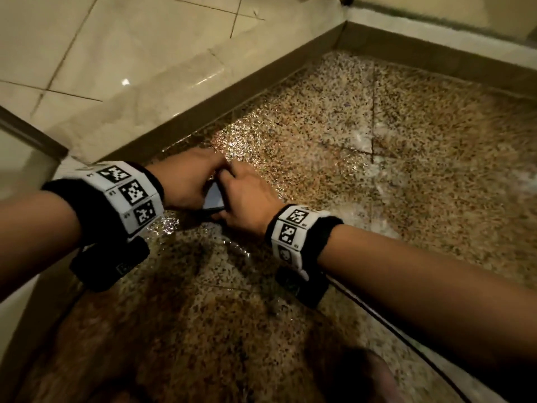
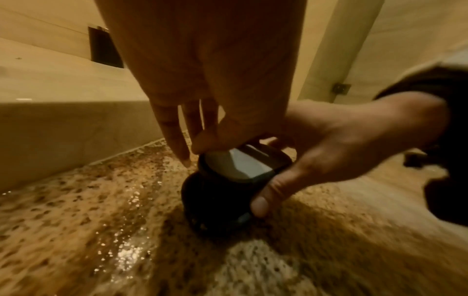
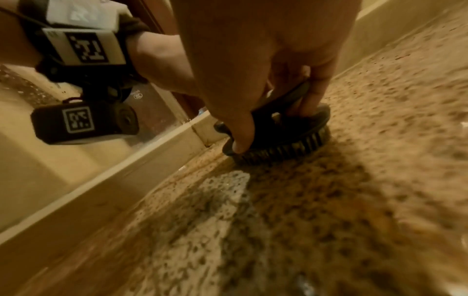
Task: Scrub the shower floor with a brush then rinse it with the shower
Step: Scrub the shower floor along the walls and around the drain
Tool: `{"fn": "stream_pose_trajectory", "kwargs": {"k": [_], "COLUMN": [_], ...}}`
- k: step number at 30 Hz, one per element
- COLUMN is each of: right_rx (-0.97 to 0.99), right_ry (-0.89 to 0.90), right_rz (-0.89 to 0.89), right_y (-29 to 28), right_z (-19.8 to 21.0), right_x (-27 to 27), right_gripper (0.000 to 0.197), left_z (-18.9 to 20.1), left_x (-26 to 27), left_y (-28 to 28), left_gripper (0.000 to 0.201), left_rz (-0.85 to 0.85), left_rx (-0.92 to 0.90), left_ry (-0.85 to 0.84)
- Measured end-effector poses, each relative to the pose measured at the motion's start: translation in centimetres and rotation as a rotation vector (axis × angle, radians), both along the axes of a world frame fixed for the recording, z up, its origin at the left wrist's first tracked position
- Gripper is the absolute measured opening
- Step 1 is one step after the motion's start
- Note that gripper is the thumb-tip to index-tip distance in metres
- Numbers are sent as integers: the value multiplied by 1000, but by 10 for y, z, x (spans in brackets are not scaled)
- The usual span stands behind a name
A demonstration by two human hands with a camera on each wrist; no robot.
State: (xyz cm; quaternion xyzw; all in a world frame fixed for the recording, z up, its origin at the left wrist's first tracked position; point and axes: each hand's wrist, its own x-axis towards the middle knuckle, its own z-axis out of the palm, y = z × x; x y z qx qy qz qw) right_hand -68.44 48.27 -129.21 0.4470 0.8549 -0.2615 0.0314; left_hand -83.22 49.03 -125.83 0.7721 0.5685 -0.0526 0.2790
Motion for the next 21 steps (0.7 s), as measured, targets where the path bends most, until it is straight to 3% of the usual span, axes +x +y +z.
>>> {"fn": "stream_pose_trajectory", "kwargs": {"k": [5,7,11,15,18,21], "right_rx": [22,-16,-16,-48,-70,-115], "right_ry": [-39,-42,52,-93,-31,-27], "right_rz": [111,102,-248,-427,-233,127], "right_y": [-5,-10,40,98,67,-6], "right_z": [4,0,-2,5,9,6], "right_x": [11,7,1,26,40,38], "right_gripper": [59,58,52,80,81,65], "left_z": [0,-6,-5,9,8,0], "left_x": [0,0,4,7,-2,-10], "left_y": [-11,-13,11,33,21,-4], "left_gripper": [62,61,50,64,59,50], "left_rz": [-73,-73,120,212,188,41], "left_rx": [-131,-105,156,213,207,141], "left_ry": [126,176,81,94,67,97]}}
